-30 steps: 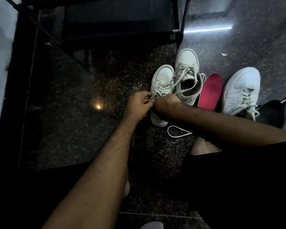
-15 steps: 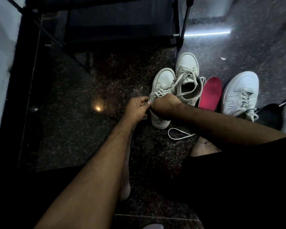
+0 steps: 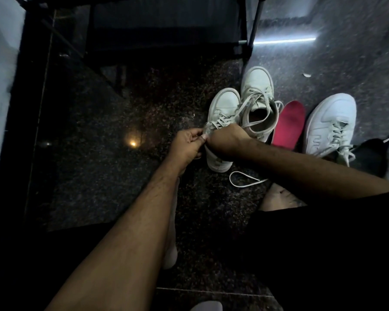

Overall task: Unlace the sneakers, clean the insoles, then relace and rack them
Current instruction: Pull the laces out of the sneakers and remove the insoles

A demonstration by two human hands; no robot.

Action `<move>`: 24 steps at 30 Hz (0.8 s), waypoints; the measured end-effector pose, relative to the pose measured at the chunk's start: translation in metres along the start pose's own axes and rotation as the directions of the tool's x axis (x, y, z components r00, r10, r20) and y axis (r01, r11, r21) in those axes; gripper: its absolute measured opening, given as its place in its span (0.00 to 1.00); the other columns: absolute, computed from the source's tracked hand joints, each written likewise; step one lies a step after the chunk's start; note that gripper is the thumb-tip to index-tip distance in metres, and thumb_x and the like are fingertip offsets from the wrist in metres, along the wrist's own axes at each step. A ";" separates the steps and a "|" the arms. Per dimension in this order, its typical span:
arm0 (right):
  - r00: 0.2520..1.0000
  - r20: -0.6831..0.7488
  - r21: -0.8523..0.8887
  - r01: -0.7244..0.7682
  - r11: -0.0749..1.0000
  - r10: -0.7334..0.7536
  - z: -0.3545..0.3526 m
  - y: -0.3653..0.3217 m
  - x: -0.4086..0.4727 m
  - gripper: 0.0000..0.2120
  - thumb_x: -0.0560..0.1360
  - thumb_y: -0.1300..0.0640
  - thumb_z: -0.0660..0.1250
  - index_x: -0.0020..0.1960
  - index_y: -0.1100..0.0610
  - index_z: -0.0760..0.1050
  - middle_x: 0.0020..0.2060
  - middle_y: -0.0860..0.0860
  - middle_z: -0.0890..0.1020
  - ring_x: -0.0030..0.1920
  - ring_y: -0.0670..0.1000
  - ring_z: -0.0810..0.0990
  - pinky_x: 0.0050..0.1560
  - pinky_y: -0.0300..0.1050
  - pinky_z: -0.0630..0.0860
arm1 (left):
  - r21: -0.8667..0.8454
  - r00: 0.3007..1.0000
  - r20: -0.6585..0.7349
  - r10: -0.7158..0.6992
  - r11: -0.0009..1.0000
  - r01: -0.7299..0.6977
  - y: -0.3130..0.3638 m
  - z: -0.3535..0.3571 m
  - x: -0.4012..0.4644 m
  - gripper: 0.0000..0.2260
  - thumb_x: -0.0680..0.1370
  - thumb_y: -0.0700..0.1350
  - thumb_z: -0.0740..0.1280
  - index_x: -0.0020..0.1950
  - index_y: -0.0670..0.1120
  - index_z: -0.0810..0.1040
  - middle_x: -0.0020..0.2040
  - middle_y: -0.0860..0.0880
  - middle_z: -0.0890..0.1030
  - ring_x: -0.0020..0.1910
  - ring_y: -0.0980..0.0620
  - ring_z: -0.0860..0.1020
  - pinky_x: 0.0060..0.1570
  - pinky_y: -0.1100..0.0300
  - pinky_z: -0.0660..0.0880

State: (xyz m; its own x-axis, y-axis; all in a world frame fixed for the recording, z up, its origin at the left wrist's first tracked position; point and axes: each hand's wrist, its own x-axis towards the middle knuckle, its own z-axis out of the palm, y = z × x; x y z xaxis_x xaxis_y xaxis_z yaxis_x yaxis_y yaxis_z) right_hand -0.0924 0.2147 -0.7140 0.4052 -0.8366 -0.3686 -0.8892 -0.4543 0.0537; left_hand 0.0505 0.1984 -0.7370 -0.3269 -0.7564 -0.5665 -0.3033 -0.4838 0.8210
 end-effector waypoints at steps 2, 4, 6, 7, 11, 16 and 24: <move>1.000 -0.014 0.011 -0.015 1.000 0.015 0.002 -0.001 0.000 0.13 0.82 0.57 0.53 0.57 0.56 0.76 0.51 0.52 0.83 0.50 0.55 0.83 0.38 0.46 0.69 | -0.002 1.000 -0.003 0.003 1.000 -0.003 0.000 0.000 0.000 0.07 0.83 0.41 0.63 0.53 0.48 0.81 0.39 0.54 0.83 0.39 0.55 0.76 0.41 0.60 0.72; 0.999 -0.050 0.000 -0.001 1.000 0.001 0.005 0.000 -0.001 0.13 0.82 0.57 0.53 0.57 0.56 0.76 0.50 0.53 0.83 0.48 0.56 0.83 0.38 0.47 0.70 | -0.007 1.000 -0.001 0.006 1.000 -0.006 0.001 0.002 -0.001 0.07 0.83 0.41 0.63 0.53 0.48 0.81 0.39 0.54 0.83 0.38 0.55 0.76 0.40 0.60 0.72; 0.997 -0.067 -0.019 0.028 0.999 -0.029 0.007 0.003 -0.001 0.13 0.82 0.58 0.53 0.56 0.57 0.75 0.49 0.53 0.83 0.48 0.57 0.83 0.40 0.48 0.74 | -0.010 1.000 0.000 0.009 1.000 -0.009 0.002 0.002 -0.002 0.07 0.84 0.40 0.63 0.53 0.47 0.81 0.38 0.54 0.83 0.40 0.53 0.77 0.41 0.60 0.72; 0.997 -0.062 -0.022 0.035 0.999 -0.036 0.008 0.003 -0.001 0.13 0.82 0.58 0.53 0.56 0.57 0.76 0.50 0.53 0.83 0.48 0.57 0.83 0.41 0.48 0.74 | -0.006 1.000 -0.001 0.011 1.000 -0.011 0.002 0.003 -0.002 0.07 0.84 0.40 0.63 0.53 0.47 0.81 0.39 0.53 0.83 0.42 0.51 0.77 0.42 0.60 0.73; 0.998 -0.052 -0.047 0.026 0.999 -0.028 0.008 0.001 0.001 0.12 0.82 0.58 0.54 0.55 0.56 0.76 0.50 0.52 0.83 0.48 0.55 0.84 0.39 0.47 0.72 | 0.009 1.000 -0.002 0.009 1.000 -0.009 0.001 0.002 -0.001 0.07 0.84 0.41 0.63 0.57 0.47 0.80 0.43 0.50 0.83 0.46 0.49 0.77 0.47 0.55 0.73; 0.999 -0.039 -0.050 -0.017 0.999 0.015 0.009 -0.001 0.002 0.11 0.82 0.57 0.55 0.55 0.54 0.76 0.50 0.52 0.84 0.48 0.55 0.84 0.38 0.46 0.69 | 0.021 1.000 -0.004 0.022 1.000 -0.022 0.000 0.002 -0.001 0.07 0.84 0.41 0.63 0.56 0.48 0.81 0.42 0.51 0.83 0.45 0.49 0.77 0.46 0.55 0.74; 0.990 -0.056 0.077 -0.122 0.990 0.127 0.006 -0.005 -0.001 0.13 0.81 0.56 0.54 0.54 0.56 0.77 0.49 0.53 0.84 0.49 0.57 0.83 0.46 0.48 0.76 | 0.021 0.999 -0.028 0.042 0.999 -0.041 -0.002 0.004 0.000 0.08 0.83 0.39 0.63 0.54 0.47 0.81 0.35 0.56 0.82 0.34 0.56 0.74 0.38 0.61 0.70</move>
State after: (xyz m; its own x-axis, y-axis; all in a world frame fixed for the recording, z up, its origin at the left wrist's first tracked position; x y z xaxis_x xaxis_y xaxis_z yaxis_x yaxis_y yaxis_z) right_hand -0.0893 0.2195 -0.7196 0.3003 -0.9032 -0.3066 -0.9458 -0.3237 0.0272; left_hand 0.0480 0.2012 -0.7387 -0.3142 -0.7880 -0.5294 -0.3080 -0.4429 0.8420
